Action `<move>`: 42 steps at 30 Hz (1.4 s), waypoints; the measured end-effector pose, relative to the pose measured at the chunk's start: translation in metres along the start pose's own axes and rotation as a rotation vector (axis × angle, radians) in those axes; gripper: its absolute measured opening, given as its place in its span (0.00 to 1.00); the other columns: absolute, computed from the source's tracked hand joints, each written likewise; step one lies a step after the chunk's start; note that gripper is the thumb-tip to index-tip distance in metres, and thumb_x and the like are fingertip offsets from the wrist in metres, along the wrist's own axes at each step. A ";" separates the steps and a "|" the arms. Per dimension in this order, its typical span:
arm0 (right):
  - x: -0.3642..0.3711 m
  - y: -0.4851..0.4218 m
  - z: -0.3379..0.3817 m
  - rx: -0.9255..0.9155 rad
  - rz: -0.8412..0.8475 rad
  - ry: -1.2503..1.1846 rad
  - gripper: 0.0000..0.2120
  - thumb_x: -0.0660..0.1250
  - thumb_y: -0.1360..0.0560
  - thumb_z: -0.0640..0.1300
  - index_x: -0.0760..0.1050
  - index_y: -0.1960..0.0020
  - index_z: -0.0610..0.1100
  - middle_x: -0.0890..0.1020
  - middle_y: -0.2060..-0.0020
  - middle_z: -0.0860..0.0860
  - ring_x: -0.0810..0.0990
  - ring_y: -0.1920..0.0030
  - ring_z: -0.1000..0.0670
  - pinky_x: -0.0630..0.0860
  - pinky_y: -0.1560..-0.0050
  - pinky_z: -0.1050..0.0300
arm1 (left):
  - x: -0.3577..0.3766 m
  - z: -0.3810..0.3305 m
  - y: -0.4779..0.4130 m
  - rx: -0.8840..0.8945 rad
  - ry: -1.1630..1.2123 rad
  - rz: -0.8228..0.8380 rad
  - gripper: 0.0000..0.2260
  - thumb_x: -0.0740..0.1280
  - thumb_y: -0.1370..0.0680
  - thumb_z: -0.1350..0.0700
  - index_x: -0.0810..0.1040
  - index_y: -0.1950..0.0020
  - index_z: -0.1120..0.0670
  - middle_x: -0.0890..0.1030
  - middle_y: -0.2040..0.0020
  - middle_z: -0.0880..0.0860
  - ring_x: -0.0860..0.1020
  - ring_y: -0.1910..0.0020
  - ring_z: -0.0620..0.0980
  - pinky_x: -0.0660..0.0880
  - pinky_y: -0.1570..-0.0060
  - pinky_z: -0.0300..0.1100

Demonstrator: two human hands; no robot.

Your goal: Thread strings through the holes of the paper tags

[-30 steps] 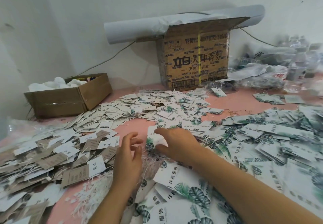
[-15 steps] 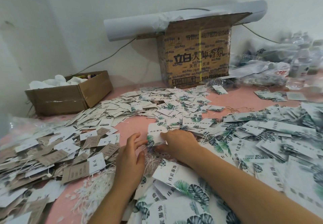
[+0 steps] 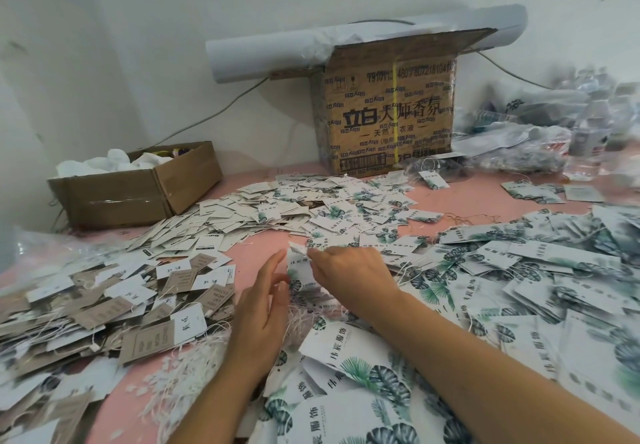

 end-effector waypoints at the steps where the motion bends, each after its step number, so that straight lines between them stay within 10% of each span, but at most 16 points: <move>1: -0.002 0.000 0.004 -0.048 0.007 -0.020 0.13 0.53 0.18 0.44 0.71 0.38 0.45 0.73 0.66 0.53 0.73 0.68 0.49 0.67 0.68 0.59 | 0.000 0.001 0.001 -0.031 0.057 0.003 0.15 0.49 0.22 0.40 0.57 0.35 0.27 0.74 0.42 0.40 0.73 0.42 0.41 0.69 0.47 0.41; 6: -0.010 0.007 0.021 -0.264 0.040 -0.071 0.12 0.61 0.22 0.47 0.77 0.41 0.48 0.76 0.70 0.52 0.71 0.73 0.51 0.63 0.71 0.63 | -0.001 0.013 -0.001 -0.265 0.355 -0.013 0.12 0.57 0.26 0.42 0.75 0.46 0.37 0.80 0.48 0.39 0.78 0.49 0.36 0.74 0.56 0.32; 11: 0.000 0.002 -0.008 0.139 0.063 -0.038 0.16 0.53 0.21 0.52 0.72 0.43 0.44 0.74 0.68 0.54 0.70 0.71 0.55 0.63 0.70 0.62 | -0.007 0.026 -0.003 -0.363 0.451 -0.146 0.10 0.67 0.25 0.62 0.81 0.54 0.46 0.83 0.58 0.40 0.80 0.57 0.34 0.75 0.60 0.29; 14: 0.016 0.009 -0.036 0.410 0.226 0.031 0.11 0.56 0.22 0.48 0.66 0.61 0.44 0.68 0.71 0.54 0.66 0.72 0.54 0.64 0.70 0.60 | -0.008 0.035 -0.001 -0.432 0.522 -0.189 0.11 0.68 0.26 0.65 0.82 0.55 0.49 0.84 0.57 0.46 0.81 0.55 0.42 0.76 0.55 0.37; 20: 0.034 0.023 -0.054 0.538 0.469 -0.028 0.20 0.61 0.25 0.59 0.64 0.61 0.43 0.71 0.62 0.51 0.72 0.58 0.47 0.72 0.57 0.54 | -0.007 0.040 -0.003 -0.417 0.527 -0.186 0.10 0.70 0.28 0.65 0.83 0.57 0.50 0.85 0.58 0.48 0.81 0.57 0.46 0.76 0.57 0.37; 28: 0.037 0.021 -0.059 0.599 0.453 -0.039 0.19 0.62 0.26 0.60 0.72 0.48 0.44 0.73 0.58 0.50 0.74 0.53 0.46 0.67 0.58 0.54 | -0.005 0.044 -0.003 -0.409 0.533 -0.186 0.10 0.70 0.28 0.66 0.83 0.58 0.50 0.84 0.61 0.48 0.81 0.57 0.48 0.77 0.56 0.42; 42: 0.028 0.015 -0.061 0.569 0.371 -0.050 0.23 0.54 0.21 0.60 0.63 0.65 0.42 0.72 0.67 0.50 0.71 0.62 0.46 0.67 0.61 0.55 | -0.005 0.043 -0.004 -0.393 0.580 -0.198 0.12 0.70 0.28 0.67 0.80 0.54 0.50 0.82 0.56 0.50 0.80 0.56 0.50 0.76 0.59 0.42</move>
Point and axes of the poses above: each hand's wrist, its own y-axis away from the middle knuckle, its own x-axis out of the palm, z = x × y, the point moved 5 cm from there along -y, towards the middle knuckle
